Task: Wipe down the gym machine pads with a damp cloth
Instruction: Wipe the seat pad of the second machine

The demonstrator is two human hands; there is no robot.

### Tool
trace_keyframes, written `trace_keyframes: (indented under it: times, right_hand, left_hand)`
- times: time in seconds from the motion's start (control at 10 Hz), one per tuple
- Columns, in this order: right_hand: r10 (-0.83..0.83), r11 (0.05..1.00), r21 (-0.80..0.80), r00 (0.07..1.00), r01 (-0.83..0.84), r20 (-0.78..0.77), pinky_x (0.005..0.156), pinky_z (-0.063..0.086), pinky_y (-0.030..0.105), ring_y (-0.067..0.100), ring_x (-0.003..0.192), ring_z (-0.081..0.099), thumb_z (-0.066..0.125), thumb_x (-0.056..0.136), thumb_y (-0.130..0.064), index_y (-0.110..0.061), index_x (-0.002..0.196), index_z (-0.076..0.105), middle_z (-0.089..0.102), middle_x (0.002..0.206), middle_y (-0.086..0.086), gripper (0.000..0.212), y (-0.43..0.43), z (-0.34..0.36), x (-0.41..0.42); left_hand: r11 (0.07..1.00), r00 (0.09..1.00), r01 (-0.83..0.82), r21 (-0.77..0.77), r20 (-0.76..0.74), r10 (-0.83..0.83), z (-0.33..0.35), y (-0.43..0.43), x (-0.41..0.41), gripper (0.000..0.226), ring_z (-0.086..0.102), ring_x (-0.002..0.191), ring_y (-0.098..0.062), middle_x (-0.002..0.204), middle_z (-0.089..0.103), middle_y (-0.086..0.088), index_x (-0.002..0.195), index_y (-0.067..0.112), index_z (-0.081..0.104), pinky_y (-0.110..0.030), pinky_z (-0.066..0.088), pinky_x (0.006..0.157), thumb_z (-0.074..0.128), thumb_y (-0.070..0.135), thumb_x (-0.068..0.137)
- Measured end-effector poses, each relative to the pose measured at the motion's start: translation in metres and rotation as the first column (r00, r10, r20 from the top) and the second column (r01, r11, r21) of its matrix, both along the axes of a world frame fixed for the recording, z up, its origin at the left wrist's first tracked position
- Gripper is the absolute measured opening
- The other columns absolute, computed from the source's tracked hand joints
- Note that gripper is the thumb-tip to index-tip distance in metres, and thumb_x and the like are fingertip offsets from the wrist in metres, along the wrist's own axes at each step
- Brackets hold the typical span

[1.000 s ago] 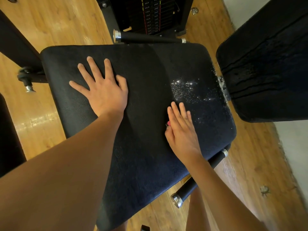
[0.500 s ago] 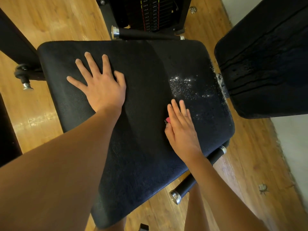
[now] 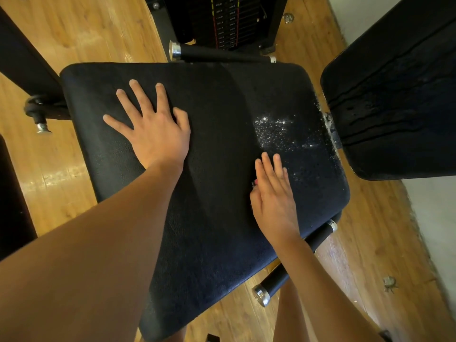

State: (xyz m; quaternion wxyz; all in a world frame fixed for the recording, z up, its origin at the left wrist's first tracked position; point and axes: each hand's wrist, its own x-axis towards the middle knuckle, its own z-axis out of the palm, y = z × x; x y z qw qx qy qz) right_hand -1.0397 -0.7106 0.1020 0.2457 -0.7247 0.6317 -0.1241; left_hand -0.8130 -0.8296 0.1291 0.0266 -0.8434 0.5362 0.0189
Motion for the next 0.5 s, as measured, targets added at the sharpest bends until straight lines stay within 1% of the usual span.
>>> trace_keyframes:
  times: [0.2, 0.3, 0.4, 0.5]
  right_hand:
    - [0.073, 0.997, 0.011, 0.997, -0.073, -0.011, 0.129, 0.008, 0.041, 0.023, 0.158, 0.005, 0.028, 0.105, -0.025, -0.004, 0.156, 0.032, 0.024, 0.166, 0.008, 0.056, 0.017, -0.003, -0.012]
    - [0.101, 0.995, -0.018, 0.995, -0.102, -0.020, 0.128, 0.013, 0.042, 0.022, 0.158, 0.008, 0.033, 0.105, -0.023, -0.004, 0.155, 0.034, 0.028, 0.165, 0.008, 0.054, 0.037, -0.005, -0.025]
    - [0.127, 0.991, -0.051, 0.992, -0.127, -0.013, 0.128, 0.012, 0.039, 0.021, 0.158, 0.009, 0.037, 0.104, -0.022, -0.003, 0.153, 0.039, 0.031, 0.164, 0.009, 0.052, 0.050, -0.006, -0.033]
    - [0.131, 0.988, -0.078, 0.991, -0.131, -0.007, 0.128, 0.014, 0.039, 0.025, 0.156, 0.016, 0.039, 0.103, -0.020, 0.000, 0.151, 0.043, 0.034, 0.161, 0.011, 0.051, 0.047, -0.006, -0.031]
  left_hand:
    - [1.000, 1.000, 0.000, -0.004, -0.002, 0.000, -0.004, 0.000, 0.001, 0.062, 0.002, 0.156, -0.042, 0.171, 0.010, -0.015, 0.160, 0.029, 0.027, -0.077, 0.000, 0.115, 0.020, 0.051, 0.102]
    - [1.000, 1.000, -0.001, -0.010, 0.000, 0.001, -0.005, 0.000, 0.002, 0.063, 0.002, 0.156, -0.042, 0.171, 0.010, -0.014, 0.160, 0.030, 0.027, -0.077, 0.000, 0.115, 0.020, 0.053, 0.102]
    - [1.000, 1.000, 0.001, -0.017, 0.004, -0.001, -0.006, 0.000, 0.001, 0.063, 0.003, 0.156, -0.042, 0.170, 0.011, -0.015, 0.160, 0.029, 0.028, -0.077, -0.001, 0.114, 0.020, 0.052, 0.102]
    - [1.000, 1.000, 0.002, -0.016, 0.010, -0.002, -0.006, 0.000, 0.002, 0.063, 0.004, 0.156, -0.042, 0.170, 0.012, -0.015, 0.160, 0.029, 0.028, -0.076, -0.001, 0.114, 0.020, 0.052, 0.102]
